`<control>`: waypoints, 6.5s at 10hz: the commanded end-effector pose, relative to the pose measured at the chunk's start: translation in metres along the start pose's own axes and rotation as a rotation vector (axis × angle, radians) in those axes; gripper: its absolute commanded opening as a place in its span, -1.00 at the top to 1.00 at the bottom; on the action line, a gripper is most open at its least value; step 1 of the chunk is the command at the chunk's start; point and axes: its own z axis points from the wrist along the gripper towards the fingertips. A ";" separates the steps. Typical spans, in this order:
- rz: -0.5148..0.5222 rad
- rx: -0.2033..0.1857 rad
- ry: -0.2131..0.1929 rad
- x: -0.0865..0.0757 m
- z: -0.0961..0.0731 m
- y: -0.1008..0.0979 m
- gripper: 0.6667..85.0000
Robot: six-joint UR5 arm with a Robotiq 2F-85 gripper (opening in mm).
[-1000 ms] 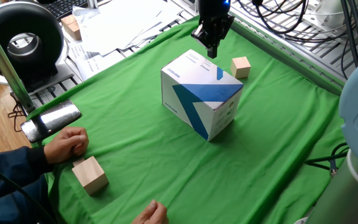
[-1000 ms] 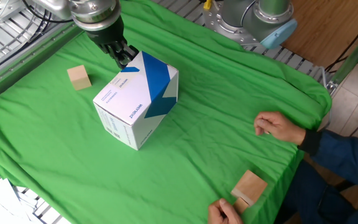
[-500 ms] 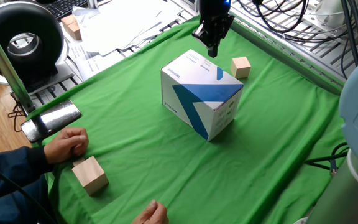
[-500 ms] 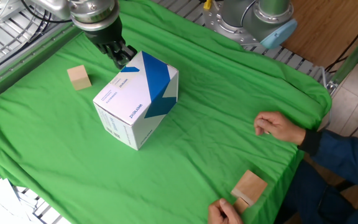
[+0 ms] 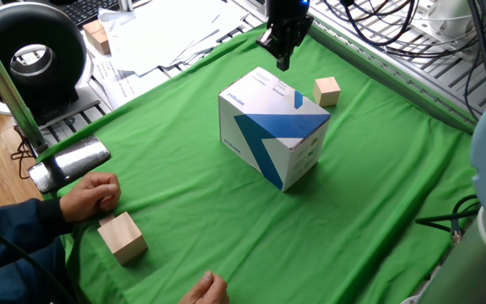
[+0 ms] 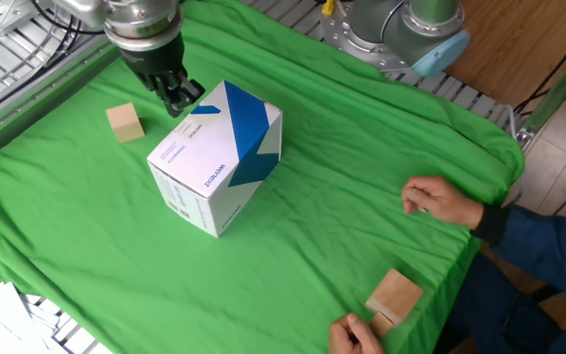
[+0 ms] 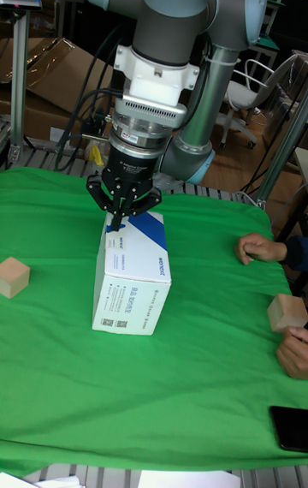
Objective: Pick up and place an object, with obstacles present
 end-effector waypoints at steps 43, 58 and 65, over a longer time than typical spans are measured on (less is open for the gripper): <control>-0.964 -0.044 0.010 0.007 0.127 -0.173 -0.91; -0.982 -0.044 0.007 -0.004 0.192 -0.167 -0.57; -0.757 -0.053 0.005 -0.007 0.114 -0.143 0.98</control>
